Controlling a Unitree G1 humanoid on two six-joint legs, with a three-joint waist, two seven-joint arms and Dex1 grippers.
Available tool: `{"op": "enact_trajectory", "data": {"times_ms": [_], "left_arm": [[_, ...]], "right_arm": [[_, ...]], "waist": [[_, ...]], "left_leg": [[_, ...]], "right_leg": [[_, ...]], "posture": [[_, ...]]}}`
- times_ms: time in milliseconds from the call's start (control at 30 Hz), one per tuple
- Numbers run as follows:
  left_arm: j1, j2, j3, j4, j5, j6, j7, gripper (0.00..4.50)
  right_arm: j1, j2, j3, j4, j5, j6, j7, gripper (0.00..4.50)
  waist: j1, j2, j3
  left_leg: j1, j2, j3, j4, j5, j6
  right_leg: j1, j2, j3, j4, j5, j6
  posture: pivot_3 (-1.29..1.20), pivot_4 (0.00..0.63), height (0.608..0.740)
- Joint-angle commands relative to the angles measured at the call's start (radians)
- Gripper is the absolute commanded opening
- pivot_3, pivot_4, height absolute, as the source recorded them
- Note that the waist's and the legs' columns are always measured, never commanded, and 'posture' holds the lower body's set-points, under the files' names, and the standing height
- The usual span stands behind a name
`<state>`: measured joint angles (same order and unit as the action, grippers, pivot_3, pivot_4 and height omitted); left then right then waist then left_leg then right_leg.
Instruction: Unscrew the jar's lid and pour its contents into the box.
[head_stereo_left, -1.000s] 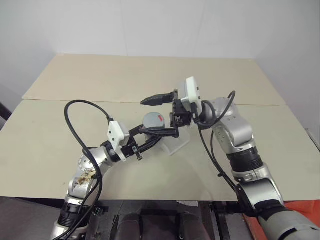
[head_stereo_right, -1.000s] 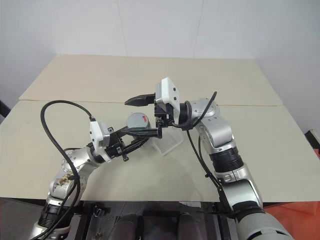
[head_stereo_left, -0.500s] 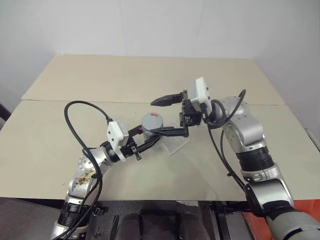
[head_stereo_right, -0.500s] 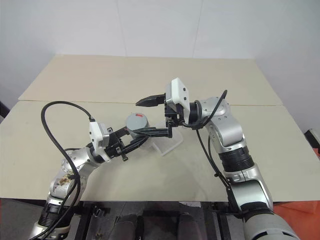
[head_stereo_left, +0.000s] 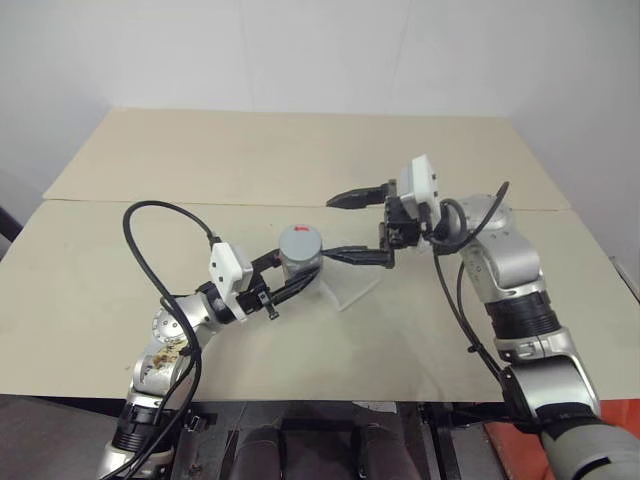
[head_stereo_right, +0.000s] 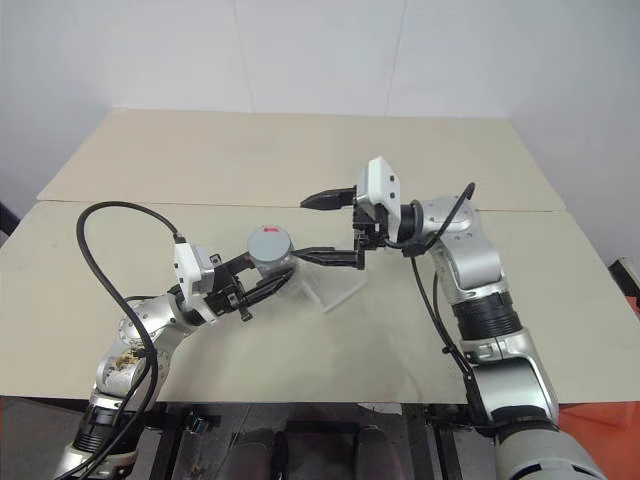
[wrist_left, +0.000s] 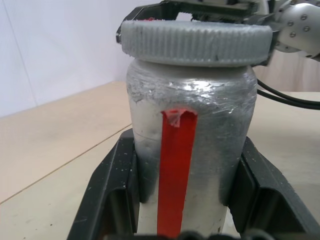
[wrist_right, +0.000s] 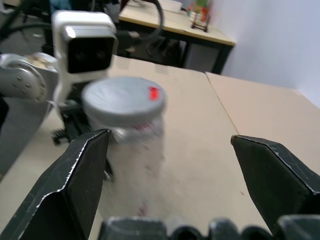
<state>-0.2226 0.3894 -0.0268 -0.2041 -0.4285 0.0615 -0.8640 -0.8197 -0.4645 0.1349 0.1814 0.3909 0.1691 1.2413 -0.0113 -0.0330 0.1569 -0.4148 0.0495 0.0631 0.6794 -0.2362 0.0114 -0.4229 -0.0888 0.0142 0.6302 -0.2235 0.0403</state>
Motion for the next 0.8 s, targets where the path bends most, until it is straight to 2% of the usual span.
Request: {"op": "enact_trajectory", "data": {"times_ms": [33,233,500,800], "left_arm": [[-0.014,-0.001,-0.004,-0.023,-0.001,-0.034,-0.014,1.90],[-0.016,-0.004,-0.006,-0.019,0.004,-0.037,-0.014,1.90],[-0.022,-0.015,-0.018,-0.012,0.018,-0.047,-0.008,1.90],[-0.026,-0.024,-0.023,-0.011,0.025,-0.050,-0.009,1.90]], "right_arm": [[-0.024,-0.015,-0.036,0.006,-0.013,-0.036,-0.007,4.45],[0.023,-0.072,-0.018,-0.085,0.018,-0.011,0.089,4.45],[0.049,0.014,0.012,-0.299,0.038,0.103,-0.062,4.45],[0.028,0.109,0.070,-0.311,-0.005,0.139,-0.174,4.45]], "waist": [[0.000,0.000,0.000],[0.005,0.000,0.000],[-0.001,0.000,0.000],[0.000,0.000,0.000]], "left_leg": [[0.000,0.000,0.000,0.000,0.000,0.000],[0.000,0.000,0.000,0.000,0.000,0.000],[0.000,0.000,-0.001,0.000,0.000,0.000],[0.000,0.000,0.000,0.000,0.000,0.000]], "right_leg": [[0.000,0.000,0.000,0.000,0.000,0.000],[0.000,0.000,0.000,-0.001,0.000,0.000],[0.000,0.000,0.000,0.001,0.000,0.000],[0.000,0.000,0.000,0.001,0.000,0.000]], "posture": [[0.00,0.150,0.740],[0.00,0.150,0.740],[0.00,0.150,0.740],[0.00,0.150,0.740]]}}
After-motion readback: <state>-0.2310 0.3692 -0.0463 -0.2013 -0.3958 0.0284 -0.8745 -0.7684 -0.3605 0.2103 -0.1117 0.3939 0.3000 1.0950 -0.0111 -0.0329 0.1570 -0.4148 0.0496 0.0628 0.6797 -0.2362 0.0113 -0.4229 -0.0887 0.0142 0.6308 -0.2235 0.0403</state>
